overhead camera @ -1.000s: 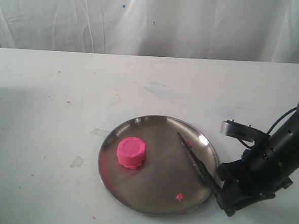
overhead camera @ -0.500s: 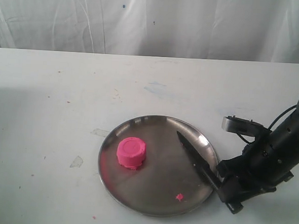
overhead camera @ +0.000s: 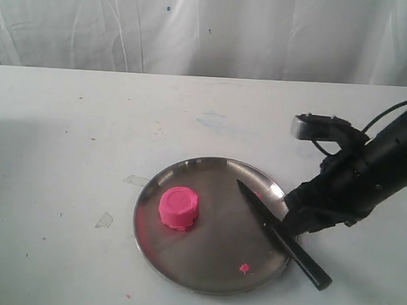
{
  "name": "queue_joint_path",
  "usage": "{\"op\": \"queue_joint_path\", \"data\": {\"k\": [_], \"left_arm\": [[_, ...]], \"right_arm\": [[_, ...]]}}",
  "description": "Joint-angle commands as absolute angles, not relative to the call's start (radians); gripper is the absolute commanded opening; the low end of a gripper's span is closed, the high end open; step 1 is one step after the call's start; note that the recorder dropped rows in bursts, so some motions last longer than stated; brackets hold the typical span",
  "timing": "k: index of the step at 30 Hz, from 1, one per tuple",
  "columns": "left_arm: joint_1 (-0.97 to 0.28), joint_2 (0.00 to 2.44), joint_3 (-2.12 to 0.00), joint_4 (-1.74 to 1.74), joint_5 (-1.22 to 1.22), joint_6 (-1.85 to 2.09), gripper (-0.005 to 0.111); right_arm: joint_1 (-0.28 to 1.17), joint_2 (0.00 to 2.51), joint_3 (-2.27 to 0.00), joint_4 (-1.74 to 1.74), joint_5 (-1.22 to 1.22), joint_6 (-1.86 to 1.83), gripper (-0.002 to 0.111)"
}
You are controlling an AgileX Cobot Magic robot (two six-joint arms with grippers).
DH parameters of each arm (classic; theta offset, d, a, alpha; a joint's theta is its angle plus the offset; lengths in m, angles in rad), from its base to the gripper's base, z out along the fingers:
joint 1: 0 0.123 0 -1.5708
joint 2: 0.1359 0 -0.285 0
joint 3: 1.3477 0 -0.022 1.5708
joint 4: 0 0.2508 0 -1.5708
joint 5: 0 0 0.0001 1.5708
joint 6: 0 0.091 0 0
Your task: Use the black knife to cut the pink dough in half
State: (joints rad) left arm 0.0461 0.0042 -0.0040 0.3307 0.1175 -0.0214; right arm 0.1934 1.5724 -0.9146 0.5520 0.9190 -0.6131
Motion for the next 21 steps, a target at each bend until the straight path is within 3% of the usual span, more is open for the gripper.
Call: {"op": "queue_joint_path", "data": {"k": [1,3,9,13,21], "left_arm": [[0.050,0.000,0.000,0.330,0.114,-0.023,0.000],[0.050,0.000,0.000,0.330,0.114,-0.023,0.000],[0.050,0.000,0.000,0.330,0.114,-0.023,0.000],[0.050,0.000,0.000,0.330,0.114,-0.023,0.000],[0.050,0.000,0.000,0.330,0.114,-0.023,0.000]], "right_arm": [[0.436,1.525,-0.918,0.188,0.882,-0.339,0.041],[0.571,1.528,-0.914,-0.223,0.890,0.017,0.041],[0.870,1.528,-0.833,-0.602,0.917,0.343,0.041],[0.884,1.536,-0.786,-0.619,0.902,0.368,0.041],[0.889,1.649,-0.780,-0.606,0.870,0.363,0.059]]}}
